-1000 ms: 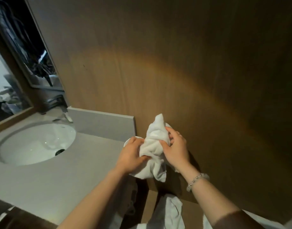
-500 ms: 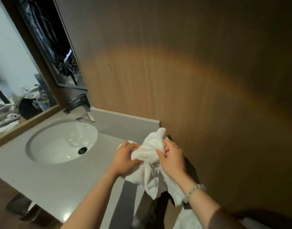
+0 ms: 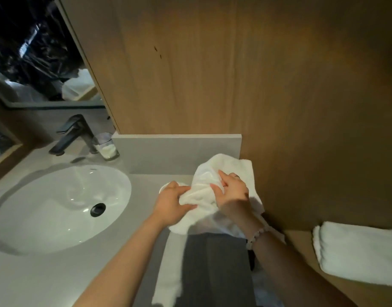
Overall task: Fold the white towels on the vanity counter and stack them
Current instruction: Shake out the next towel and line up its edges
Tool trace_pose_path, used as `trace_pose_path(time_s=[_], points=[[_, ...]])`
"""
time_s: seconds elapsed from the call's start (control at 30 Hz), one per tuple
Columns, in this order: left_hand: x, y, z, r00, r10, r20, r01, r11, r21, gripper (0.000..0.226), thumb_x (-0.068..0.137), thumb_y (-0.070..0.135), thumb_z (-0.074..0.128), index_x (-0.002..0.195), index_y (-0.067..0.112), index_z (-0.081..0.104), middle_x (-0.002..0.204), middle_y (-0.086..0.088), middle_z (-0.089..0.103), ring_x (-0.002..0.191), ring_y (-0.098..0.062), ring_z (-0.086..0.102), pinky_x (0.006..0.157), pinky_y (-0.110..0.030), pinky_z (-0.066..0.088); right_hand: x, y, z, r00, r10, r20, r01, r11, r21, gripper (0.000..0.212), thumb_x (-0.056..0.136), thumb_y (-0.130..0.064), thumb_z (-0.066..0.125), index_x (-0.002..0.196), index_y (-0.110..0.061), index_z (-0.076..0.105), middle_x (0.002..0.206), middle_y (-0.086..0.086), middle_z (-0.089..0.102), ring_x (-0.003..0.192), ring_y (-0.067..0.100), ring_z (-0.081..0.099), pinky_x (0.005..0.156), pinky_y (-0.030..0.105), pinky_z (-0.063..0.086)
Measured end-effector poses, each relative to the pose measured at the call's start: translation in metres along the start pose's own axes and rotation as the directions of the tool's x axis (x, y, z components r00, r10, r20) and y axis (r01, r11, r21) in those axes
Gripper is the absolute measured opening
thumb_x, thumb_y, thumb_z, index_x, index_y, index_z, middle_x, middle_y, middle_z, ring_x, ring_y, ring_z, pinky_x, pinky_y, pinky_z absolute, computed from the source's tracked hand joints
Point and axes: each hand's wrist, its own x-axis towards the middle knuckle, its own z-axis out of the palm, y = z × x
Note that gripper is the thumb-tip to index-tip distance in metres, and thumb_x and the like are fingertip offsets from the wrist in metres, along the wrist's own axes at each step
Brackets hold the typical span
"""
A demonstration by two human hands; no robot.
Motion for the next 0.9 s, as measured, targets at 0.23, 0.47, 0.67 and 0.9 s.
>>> trace_pose_path(time_s=[0.23, 0.47, 0.67, 0.9], points=[[-0.023, -0.022, -0.006, 0.999, 0.016, 0.052, -0.019, 0.999, 0.040, 0.071, 0.058, 0.069, 0.034, 0.111, 0.035, 0.068, 0.096, -0.005, 0.056, 0.094, -0.025, 0.056, 0.082, -0.031, 0.046, -0.046, -0.017, 0.003, 0.985, -0.016, 0.171, 0.005, 0.998, 0.065, 0.059, 0.095, -0.049, 0.037, 0.147, -0.026, 0.022, 0.151, -0.001, 0.031, 0.136, 0.020, 0.034, 0.116, 0.032, 0.021], [-0.035, -0.036, -0.019, 0.999, -0.009, 0.036, 0.006, 0.996, 0.084, 0.072, 0.055, 0.071, 0.036, 0.104, 0.031, 0.072, 0.081, -0.001, 0.052, 0.089, -0.026, 0.057, 0.078, -0.030, 0.043, -0.067, -0.004, 0.001, 0.993, -0.118, 0.025, 0.114, 0.986, 0.124, 0.059, 0.087, -0.056, 0.048, 0.139, -0.034, 0.029, 0.141, -0.010, 0.041, 0.123, 0.014, 0.048, 0.109, 0.029, 0.036], [-0.039, -0.043, -0.041, 0.991, -0.129, -0.020, 0.131, 0.978, 0.164, 0.042, 0.074, 0.060, 0.055, 0.101, 0.032, 0.071, 0.085, 0.002, 0.049, 0.090, -0.023, 0.058, 0.066, -0.027, 0.033, -0.069, 0.022, -0.005, 0.967, 0.103, 0.235, -0.056, 0.978, -0.201, 0.046, 0.090, -0.058, 0.042, 0.123, -0.026, 0.042, 0.128, -0.003, 0.049, 0.113, 0.014, 0.051, 0.099, 0.022, 0.037], [-0.032, -0.046, -0.032, 0.969, -0.241, -0.049, 0.246, 0.942, 0.230, 0.054, 0.080, 0.056, 0.056, 0.127, 0.029, 0.056, 0.124, -0.006, 0.056, 0.115, -0.024, 0.052, 0.091, -0.031, 0.041, -0.065, 0.018, 0.008, 0.972, 0.020, 0.233, 0.027, 0.980, -0.198, 0.040, 0.095, -0.041, 0.045, 0.131, -0.027, 0.038, 0.131, -0.002, 0.049, 0.118, 0.015, 0.049, 0.100, 0.023, 0.036]])
